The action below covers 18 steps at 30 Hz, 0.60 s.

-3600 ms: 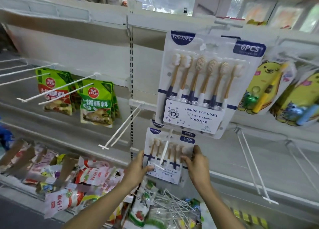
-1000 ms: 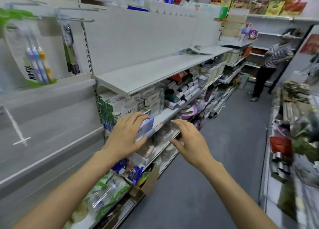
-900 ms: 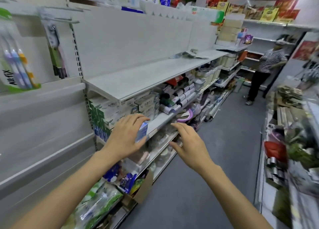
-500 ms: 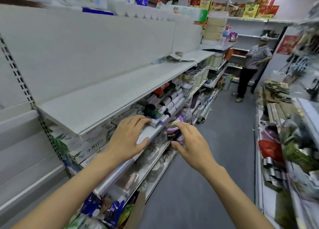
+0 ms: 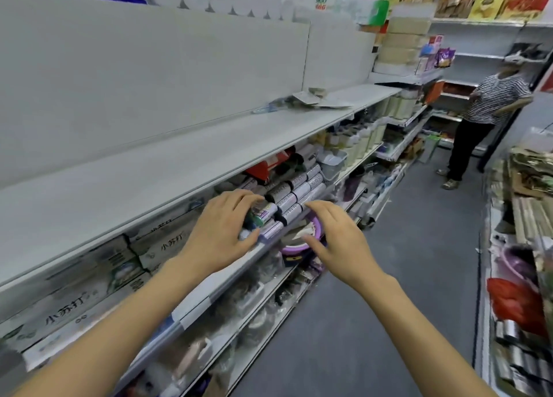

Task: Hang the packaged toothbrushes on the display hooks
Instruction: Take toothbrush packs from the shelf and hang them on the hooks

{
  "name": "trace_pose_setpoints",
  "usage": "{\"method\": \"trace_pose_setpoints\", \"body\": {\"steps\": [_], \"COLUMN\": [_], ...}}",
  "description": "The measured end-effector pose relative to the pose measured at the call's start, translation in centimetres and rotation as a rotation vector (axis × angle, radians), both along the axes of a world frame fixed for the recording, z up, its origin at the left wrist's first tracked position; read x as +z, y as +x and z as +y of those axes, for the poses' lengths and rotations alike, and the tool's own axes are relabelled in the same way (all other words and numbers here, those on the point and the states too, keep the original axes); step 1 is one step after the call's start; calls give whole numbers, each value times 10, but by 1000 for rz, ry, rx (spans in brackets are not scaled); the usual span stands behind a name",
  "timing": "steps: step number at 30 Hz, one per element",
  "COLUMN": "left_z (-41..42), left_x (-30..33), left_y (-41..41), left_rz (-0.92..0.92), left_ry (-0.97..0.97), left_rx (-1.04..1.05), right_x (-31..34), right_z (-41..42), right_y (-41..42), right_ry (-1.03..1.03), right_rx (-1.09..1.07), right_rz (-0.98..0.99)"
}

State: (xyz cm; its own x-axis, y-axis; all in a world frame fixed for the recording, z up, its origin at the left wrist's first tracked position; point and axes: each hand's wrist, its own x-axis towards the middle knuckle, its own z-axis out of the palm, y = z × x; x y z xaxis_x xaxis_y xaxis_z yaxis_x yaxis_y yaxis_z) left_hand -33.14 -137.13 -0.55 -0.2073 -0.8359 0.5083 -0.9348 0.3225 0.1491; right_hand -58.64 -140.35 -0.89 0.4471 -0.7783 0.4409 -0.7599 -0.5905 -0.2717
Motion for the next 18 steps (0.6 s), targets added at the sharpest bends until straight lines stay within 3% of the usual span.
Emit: {"method": "trace_pose_setpoints", "body": {"steps": [9, 18], "left_z": [-131, -254], "left_x": [25, 40], "left_y": [-84, -114], "left_rz": [-52, -91], "left_ry": [3, -7], "left_rx": [102, 145], "right_x": [11, 6], "right_z": [-156, -290], "right_y": [-79, -108], "right_ry": [-6, 19], "right_rx": [131, 175], "right_rz": [17, -9]}}
